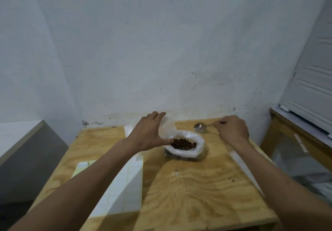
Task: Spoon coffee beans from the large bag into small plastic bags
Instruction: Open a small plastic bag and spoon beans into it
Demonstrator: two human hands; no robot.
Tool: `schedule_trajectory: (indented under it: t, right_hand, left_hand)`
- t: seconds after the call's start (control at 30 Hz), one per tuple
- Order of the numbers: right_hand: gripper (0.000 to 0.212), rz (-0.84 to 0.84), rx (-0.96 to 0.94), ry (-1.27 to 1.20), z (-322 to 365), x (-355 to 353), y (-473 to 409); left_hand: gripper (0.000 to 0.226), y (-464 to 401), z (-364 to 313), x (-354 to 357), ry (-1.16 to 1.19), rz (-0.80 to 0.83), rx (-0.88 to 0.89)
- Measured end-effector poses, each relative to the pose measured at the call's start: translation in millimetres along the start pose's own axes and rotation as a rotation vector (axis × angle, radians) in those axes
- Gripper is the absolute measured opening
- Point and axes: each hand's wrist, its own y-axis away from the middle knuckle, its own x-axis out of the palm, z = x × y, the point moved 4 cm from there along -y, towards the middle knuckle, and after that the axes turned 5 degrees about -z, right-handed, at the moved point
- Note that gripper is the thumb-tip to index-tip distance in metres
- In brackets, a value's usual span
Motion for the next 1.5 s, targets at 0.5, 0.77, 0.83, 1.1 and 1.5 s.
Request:
schedule_trajectory:
  t: [0.5, 0.77, 0.83, 1.1, 1.5]
  right_hand:
    - [0.044, 0.008, -0.280, -0.108, 42.2, -5.1, 9.5]
    - [0.035, 0.097, -0.014, -0.299, 16.0, 29.6, 25.7]
    - [0.031, 0.116, 0.142, -0.413, 7.5, 34.7, 24.4]
    - [0.013, 0.134, 0.447, -0.633, -13.1, 30.2, 5.7]
    - [0.019, 0.173, 0.287, -0.671, 40.1, 19.5, -2.5]
  left_hand:
    - [0.107, 8.5, 25.1, 7.4, 0.057, 0.146, -0.080]
    - [0.110, 17.7, 19.5, 25.4, 0.036, 0.156, -0.059]
    - [0.108, 16.7, 14.9, 26.3, 0.003, 0.117, -0.060]
    - [0.104, 10.1, 8.9, 25.9, 0.008, 0.090, -0.081]
    - [0.103, 9.1, 33.1, 3.2, 0.243, 0.135, -0.229]
